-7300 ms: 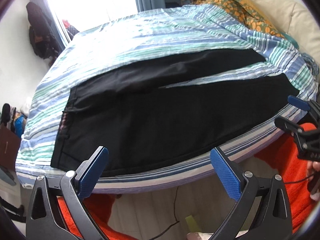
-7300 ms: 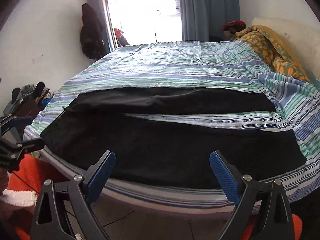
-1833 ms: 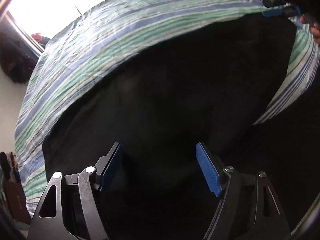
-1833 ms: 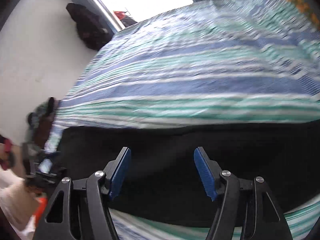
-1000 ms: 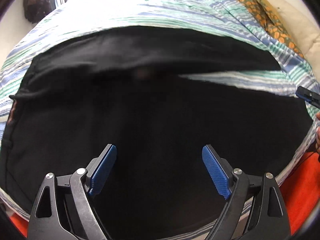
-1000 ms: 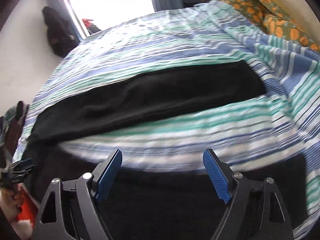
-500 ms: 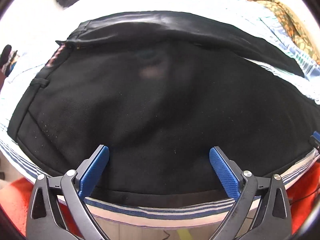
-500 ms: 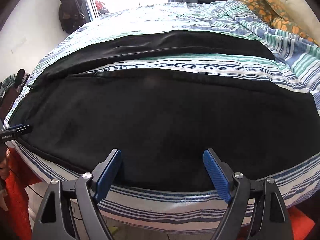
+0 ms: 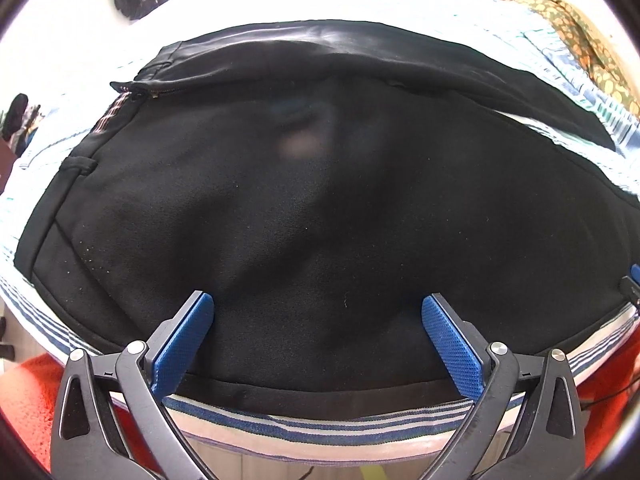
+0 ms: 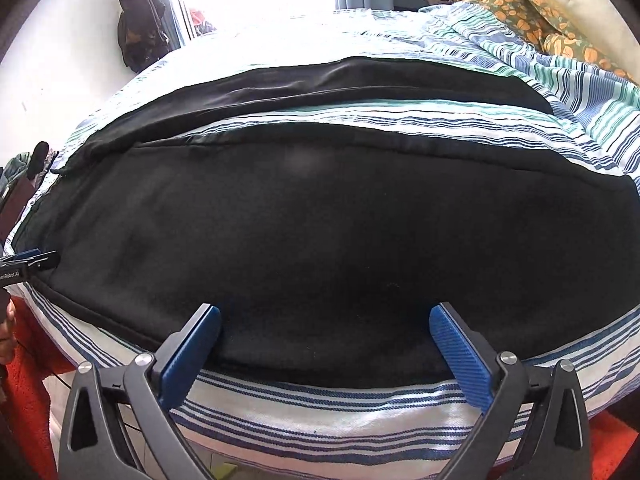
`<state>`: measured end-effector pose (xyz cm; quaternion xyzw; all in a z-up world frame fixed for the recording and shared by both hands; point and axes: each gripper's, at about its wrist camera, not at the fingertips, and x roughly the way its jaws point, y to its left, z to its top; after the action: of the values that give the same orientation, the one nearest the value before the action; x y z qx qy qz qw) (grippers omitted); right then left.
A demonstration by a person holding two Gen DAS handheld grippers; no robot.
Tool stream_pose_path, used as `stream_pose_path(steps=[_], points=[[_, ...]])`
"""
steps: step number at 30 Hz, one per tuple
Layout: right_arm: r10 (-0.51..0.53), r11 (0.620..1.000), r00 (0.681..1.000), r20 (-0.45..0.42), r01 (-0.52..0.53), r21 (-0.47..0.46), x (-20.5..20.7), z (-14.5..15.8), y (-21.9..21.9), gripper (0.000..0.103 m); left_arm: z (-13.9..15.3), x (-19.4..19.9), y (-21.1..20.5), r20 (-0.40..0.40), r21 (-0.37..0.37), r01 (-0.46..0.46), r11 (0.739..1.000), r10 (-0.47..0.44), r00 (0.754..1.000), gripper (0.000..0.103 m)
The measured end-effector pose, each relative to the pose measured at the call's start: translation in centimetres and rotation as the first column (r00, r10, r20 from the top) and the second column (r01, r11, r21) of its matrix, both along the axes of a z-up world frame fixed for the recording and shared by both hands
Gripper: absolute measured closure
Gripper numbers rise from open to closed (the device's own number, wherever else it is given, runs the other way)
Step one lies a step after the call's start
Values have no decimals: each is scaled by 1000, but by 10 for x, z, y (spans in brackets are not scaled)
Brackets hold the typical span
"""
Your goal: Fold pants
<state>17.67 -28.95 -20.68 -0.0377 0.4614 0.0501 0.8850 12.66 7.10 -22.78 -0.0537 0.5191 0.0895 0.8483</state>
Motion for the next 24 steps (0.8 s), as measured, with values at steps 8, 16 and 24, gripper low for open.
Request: stream_pose_path(steps=[8, 16, 24], points=[[-6, 1000, 1000, 6, 6, -3, -2, -1, 2, 0, 1, 1, -2, 4, 12, -5, 1000, 5, 1000, 1], [22, 999, 999, 50, -20, -38, -7, 20, 8, 0, 1, -4, -5, 28, 25, -5, 1000, 5, 1000, 1], [-175, 983, 973, -149, 181, 31, 40, 36, -112, 0, 3, -6, -1, 23, 15, 26, 1000, -27, 999, 1]])
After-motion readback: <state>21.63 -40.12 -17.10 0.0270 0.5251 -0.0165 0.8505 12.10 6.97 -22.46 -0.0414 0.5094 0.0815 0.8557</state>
